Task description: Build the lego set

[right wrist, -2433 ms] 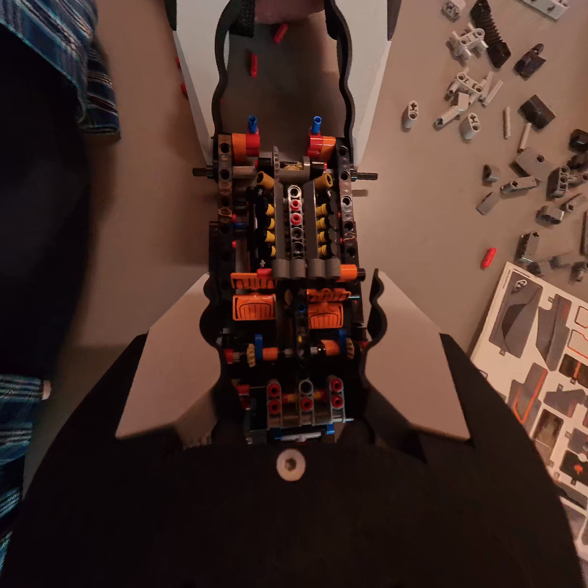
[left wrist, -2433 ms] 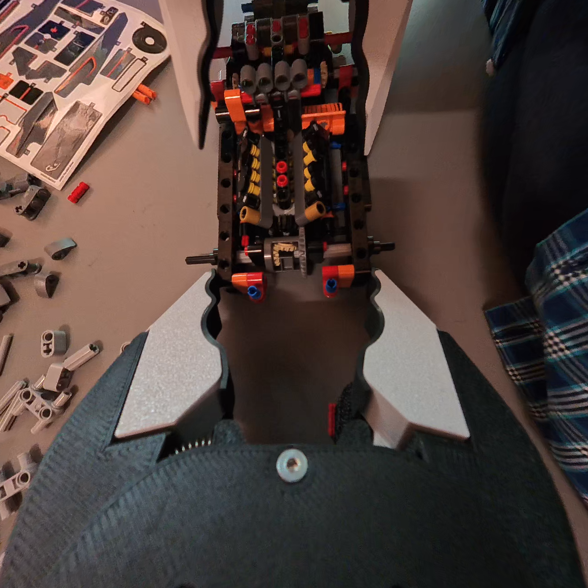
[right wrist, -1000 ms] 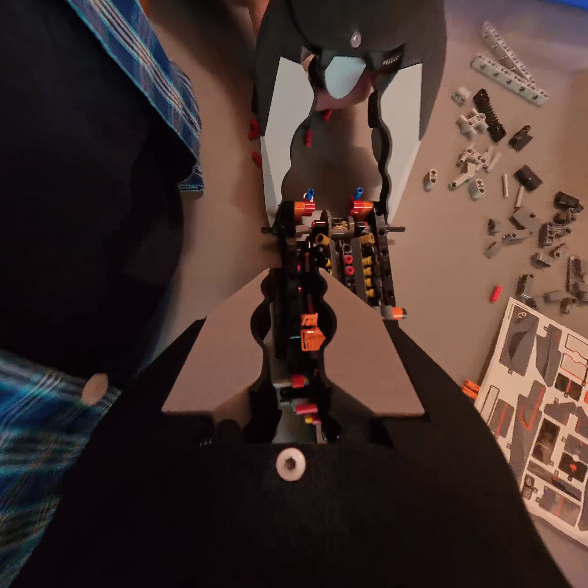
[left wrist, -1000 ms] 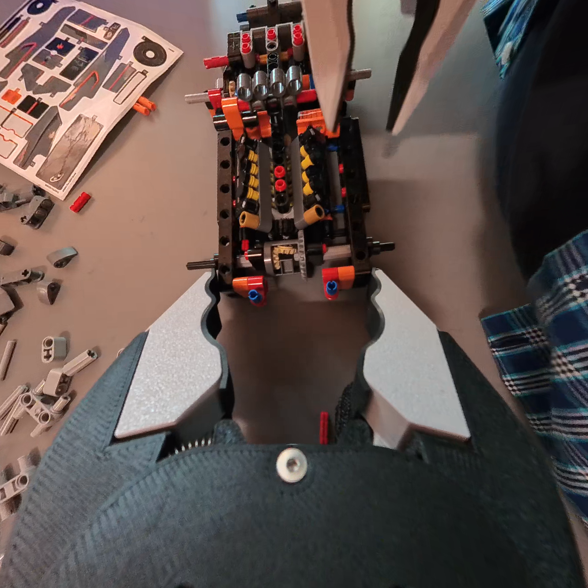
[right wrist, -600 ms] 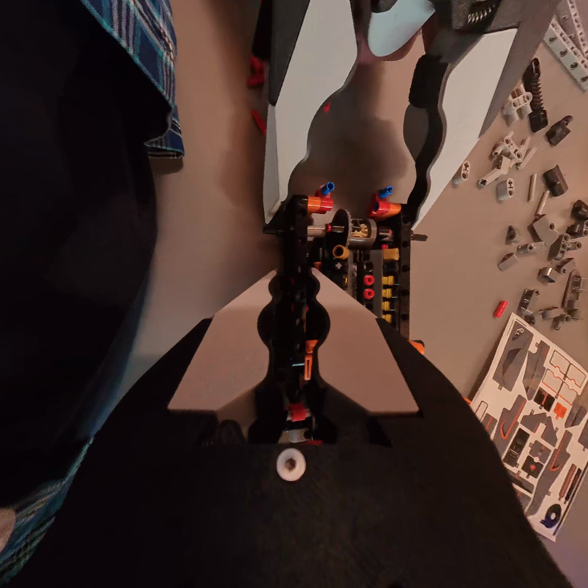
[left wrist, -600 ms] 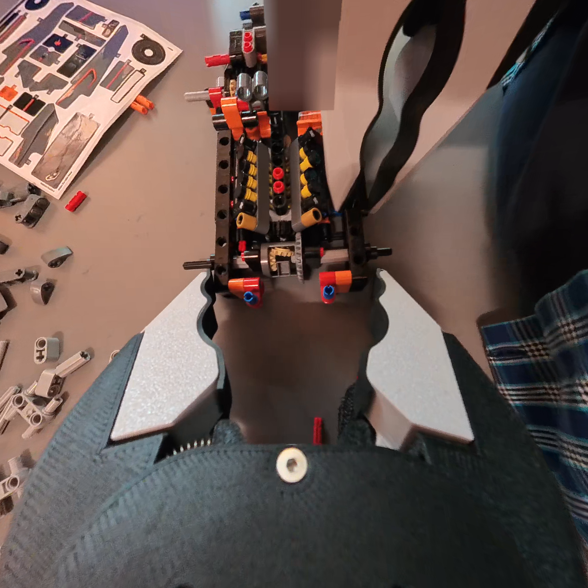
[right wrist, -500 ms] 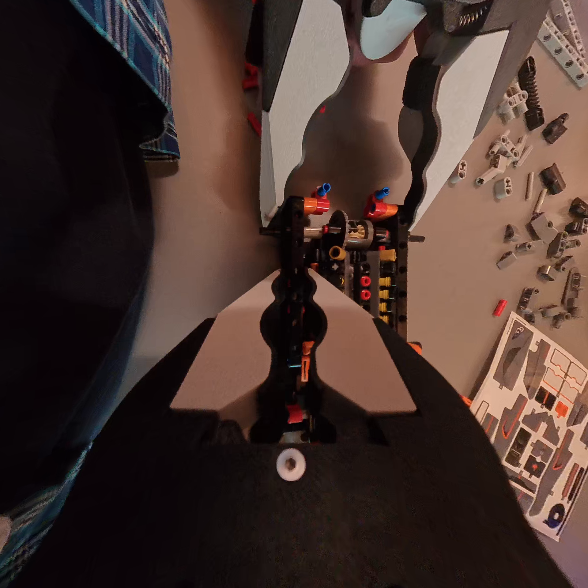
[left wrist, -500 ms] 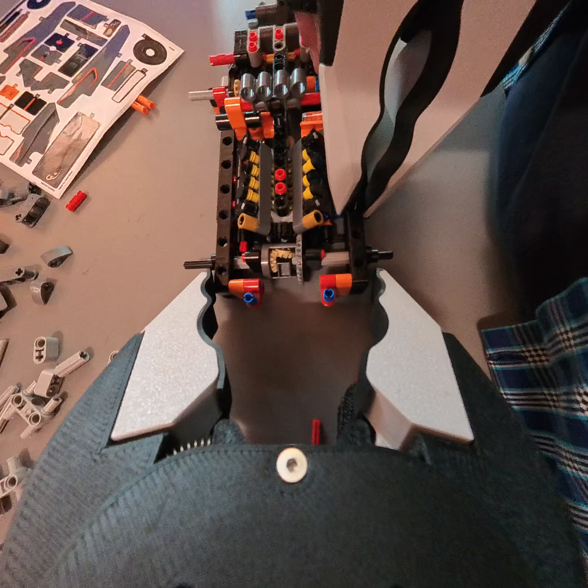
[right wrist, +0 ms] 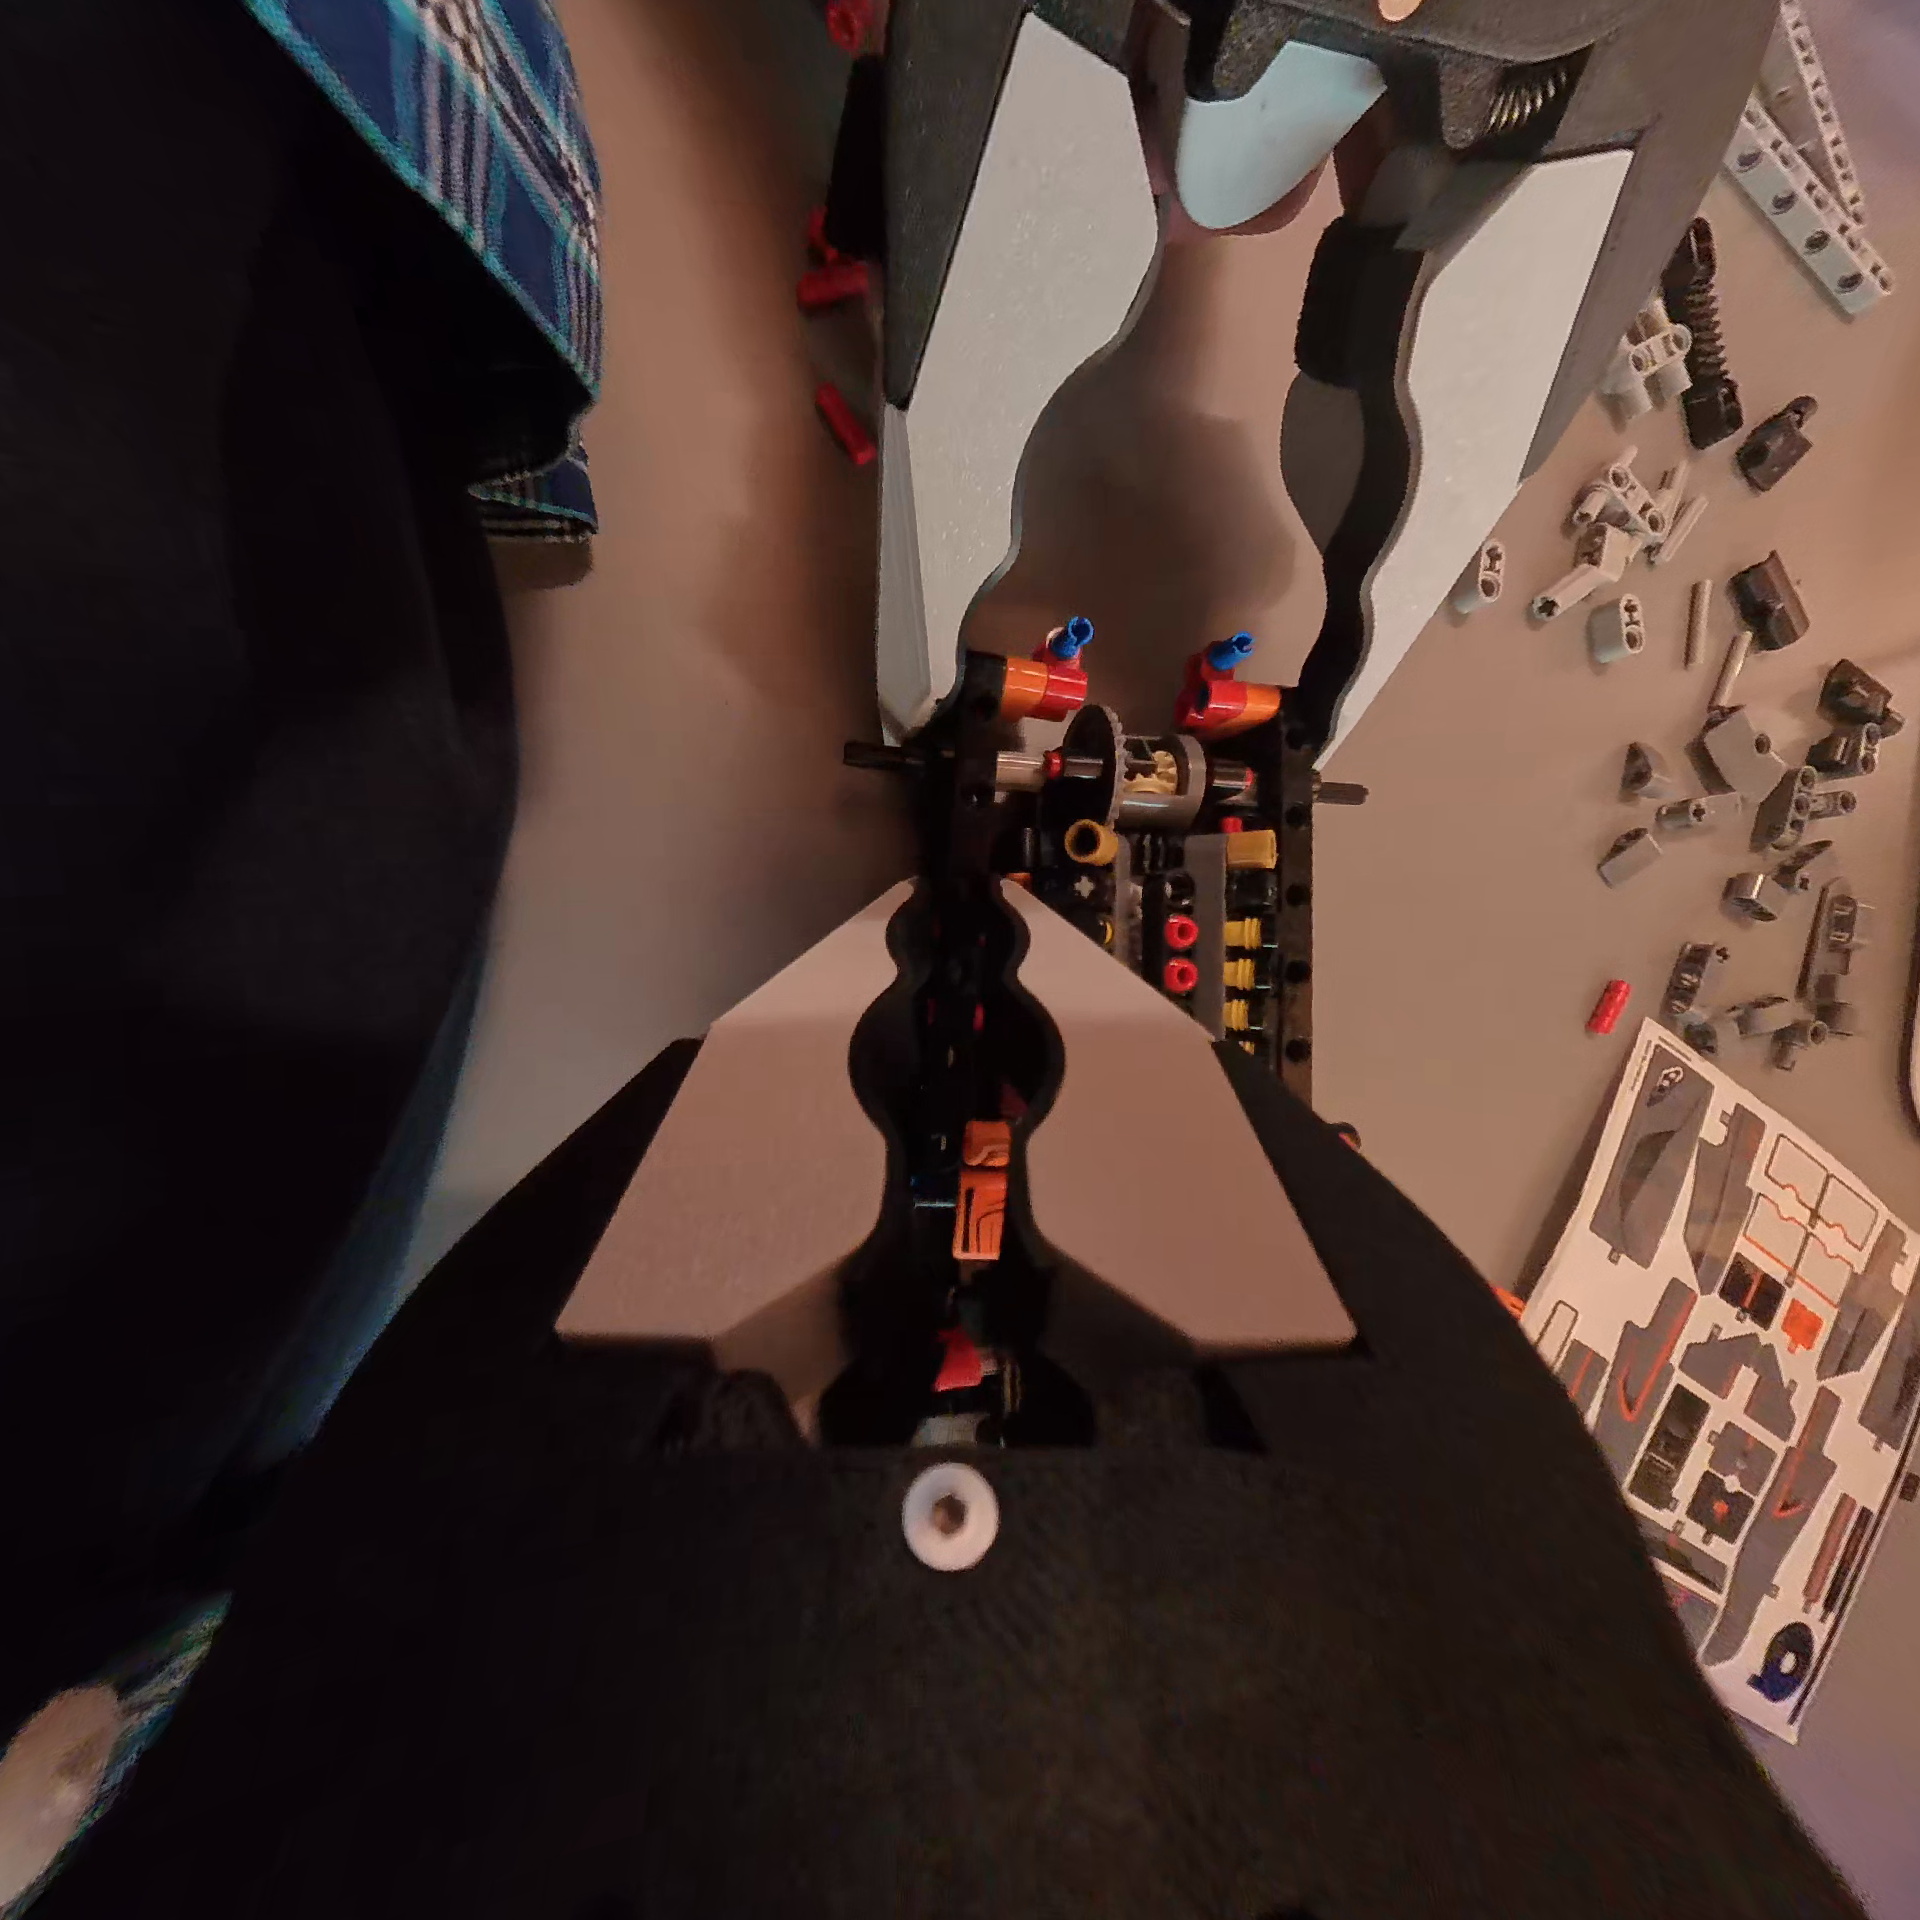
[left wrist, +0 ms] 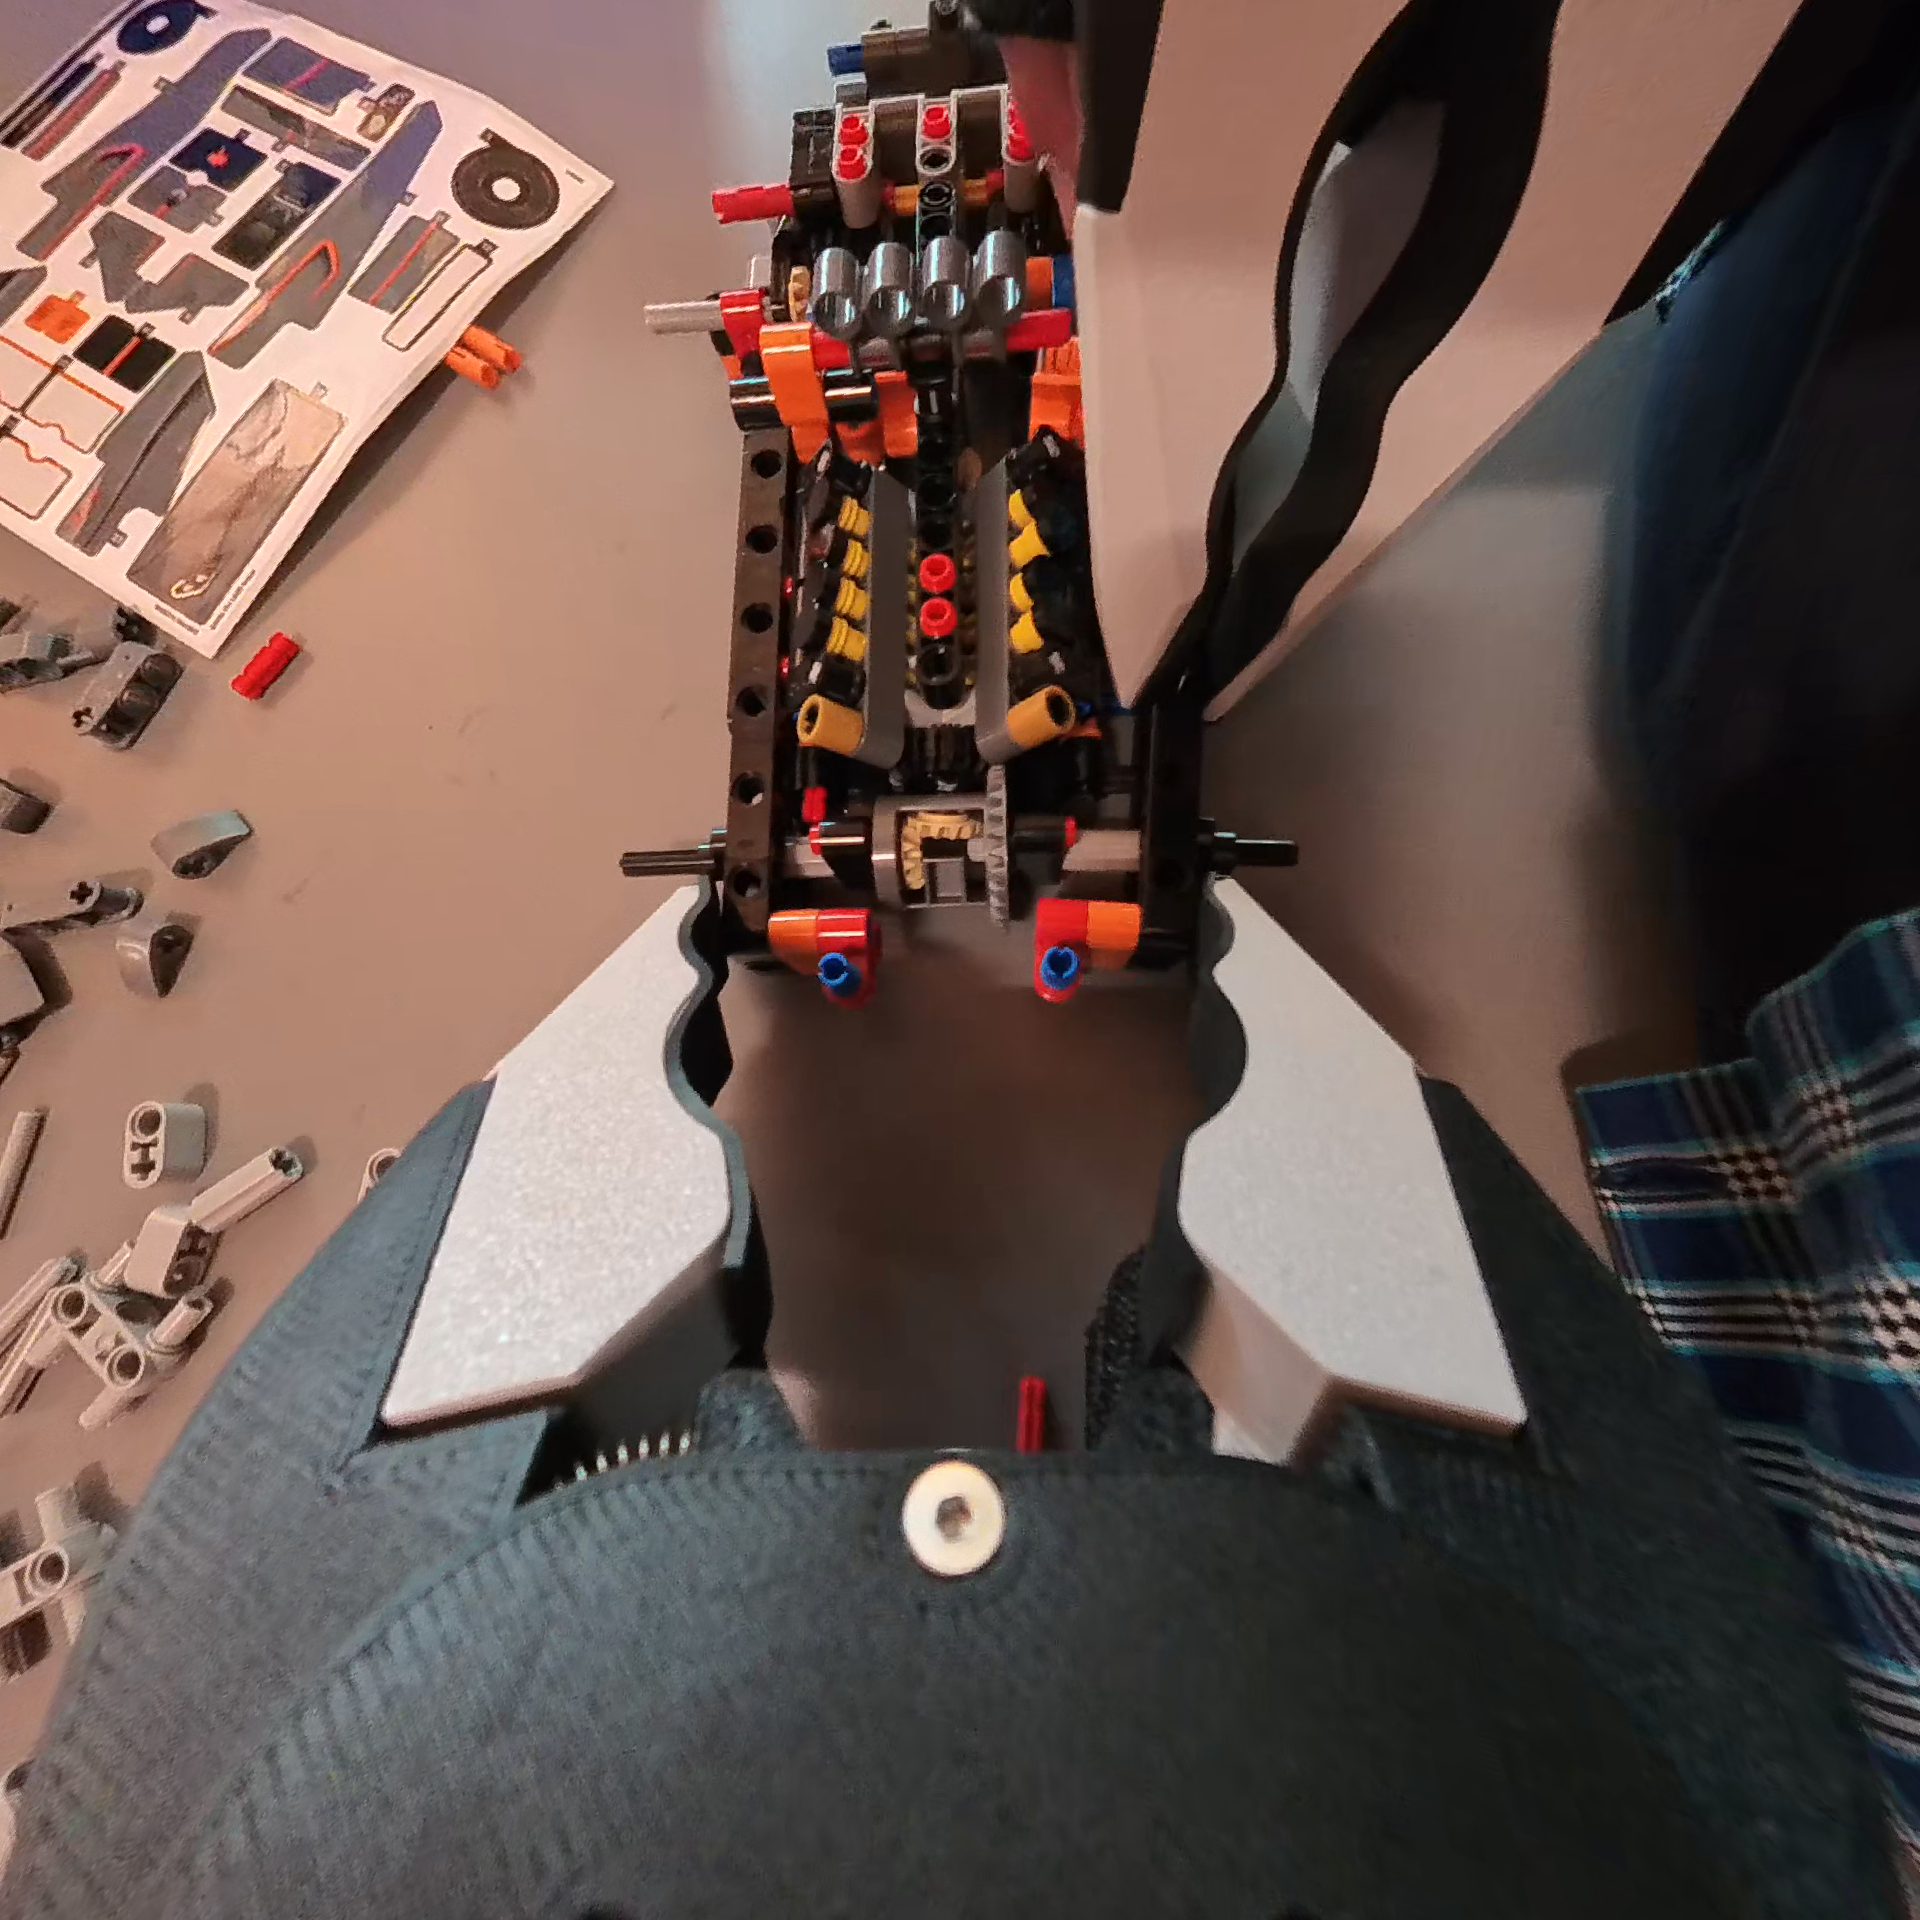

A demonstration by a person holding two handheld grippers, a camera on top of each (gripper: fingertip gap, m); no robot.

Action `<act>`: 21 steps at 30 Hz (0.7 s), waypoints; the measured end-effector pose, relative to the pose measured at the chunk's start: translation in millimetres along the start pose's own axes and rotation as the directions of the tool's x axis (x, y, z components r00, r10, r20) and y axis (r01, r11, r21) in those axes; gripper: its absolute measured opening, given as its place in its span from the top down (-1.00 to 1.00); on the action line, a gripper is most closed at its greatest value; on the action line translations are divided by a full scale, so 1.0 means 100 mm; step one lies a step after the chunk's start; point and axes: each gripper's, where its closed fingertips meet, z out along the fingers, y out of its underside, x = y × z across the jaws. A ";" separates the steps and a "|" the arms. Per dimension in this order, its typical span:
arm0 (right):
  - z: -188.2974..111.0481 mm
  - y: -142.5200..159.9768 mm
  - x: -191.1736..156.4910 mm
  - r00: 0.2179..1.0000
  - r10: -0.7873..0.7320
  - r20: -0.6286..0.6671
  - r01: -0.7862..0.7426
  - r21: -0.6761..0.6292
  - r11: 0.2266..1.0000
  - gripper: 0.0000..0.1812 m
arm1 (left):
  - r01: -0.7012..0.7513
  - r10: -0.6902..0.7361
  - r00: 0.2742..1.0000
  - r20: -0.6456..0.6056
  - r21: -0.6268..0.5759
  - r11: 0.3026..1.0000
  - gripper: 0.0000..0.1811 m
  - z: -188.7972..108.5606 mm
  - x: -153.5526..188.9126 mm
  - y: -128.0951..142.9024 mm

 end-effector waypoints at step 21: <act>-0.41 0.23 0.43 0.992 0.103 -0.072 -0.101 0.025 0.995 -0.01 | 0.021 -0.021 1.000 0.004 -0.003 1.000 0.06 0.00 -0.04 0.01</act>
